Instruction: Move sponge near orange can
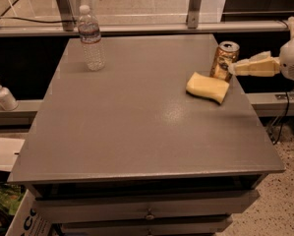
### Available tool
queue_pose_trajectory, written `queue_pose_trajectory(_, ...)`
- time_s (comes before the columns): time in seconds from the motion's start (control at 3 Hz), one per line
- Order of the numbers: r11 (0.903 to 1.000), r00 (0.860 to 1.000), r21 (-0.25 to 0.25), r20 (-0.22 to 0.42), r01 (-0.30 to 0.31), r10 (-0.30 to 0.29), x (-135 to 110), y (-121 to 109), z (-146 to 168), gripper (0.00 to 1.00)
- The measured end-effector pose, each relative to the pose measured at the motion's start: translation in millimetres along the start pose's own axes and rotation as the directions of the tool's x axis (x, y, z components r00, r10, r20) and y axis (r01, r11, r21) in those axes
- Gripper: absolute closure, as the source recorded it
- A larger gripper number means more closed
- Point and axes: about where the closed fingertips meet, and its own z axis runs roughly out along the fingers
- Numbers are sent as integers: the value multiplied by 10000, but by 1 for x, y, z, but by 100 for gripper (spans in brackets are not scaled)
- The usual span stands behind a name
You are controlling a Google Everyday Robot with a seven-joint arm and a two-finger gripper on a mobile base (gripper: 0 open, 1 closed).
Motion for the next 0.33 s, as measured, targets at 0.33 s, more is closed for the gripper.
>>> queue_pose_trajectory(0.33, 10000, 10000, 3, -3, 0, 0, 0, 0, 0, 0)
